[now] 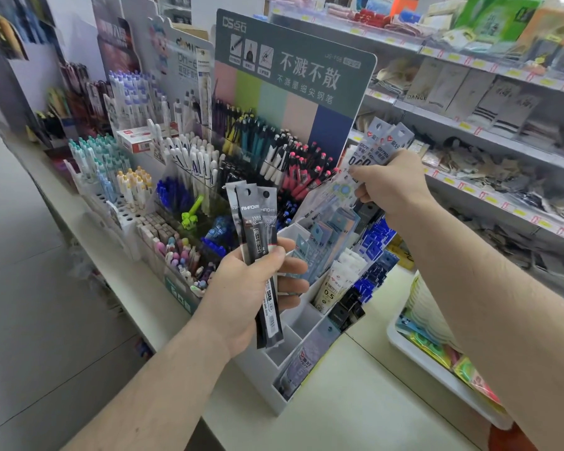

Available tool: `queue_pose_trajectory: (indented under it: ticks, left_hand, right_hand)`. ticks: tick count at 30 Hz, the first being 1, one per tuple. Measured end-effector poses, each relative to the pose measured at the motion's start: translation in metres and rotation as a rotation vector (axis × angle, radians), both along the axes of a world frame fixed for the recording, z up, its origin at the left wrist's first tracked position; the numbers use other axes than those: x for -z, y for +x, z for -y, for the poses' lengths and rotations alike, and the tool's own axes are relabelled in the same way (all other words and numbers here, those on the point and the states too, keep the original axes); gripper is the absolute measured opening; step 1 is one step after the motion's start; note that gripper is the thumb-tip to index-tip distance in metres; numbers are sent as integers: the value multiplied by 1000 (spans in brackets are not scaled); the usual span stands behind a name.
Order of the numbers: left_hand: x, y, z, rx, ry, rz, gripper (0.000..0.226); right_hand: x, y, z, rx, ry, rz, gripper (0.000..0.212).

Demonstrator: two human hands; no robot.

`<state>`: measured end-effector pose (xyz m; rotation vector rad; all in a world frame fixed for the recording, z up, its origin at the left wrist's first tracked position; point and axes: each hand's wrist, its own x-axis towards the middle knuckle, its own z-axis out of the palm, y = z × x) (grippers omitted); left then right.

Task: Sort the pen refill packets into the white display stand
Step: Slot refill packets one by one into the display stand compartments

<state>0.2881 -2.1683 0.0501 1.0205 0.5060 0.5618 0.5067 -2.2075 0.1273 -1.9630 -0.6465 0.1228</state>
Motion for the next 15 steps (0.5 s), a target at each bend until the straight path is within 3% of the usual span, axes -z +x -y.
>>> queue_pose_trajectory:
  ticks: [5, 10, 15]
  left_hand:
    - [3, -3, -2, -6, 3, -4, 19]
    - [3, -3, -2, 1, 1, -2, 18]
    - [3, -5, -3, 0, 6, 3, 18]
  right_hand:
    - [1, 5, 3, -39, -61, 40, 29]
    - [-7, -6, 3, -197, -117, 78, 11]
    - [-11, -3, 8, -274, -139, 131, 12]
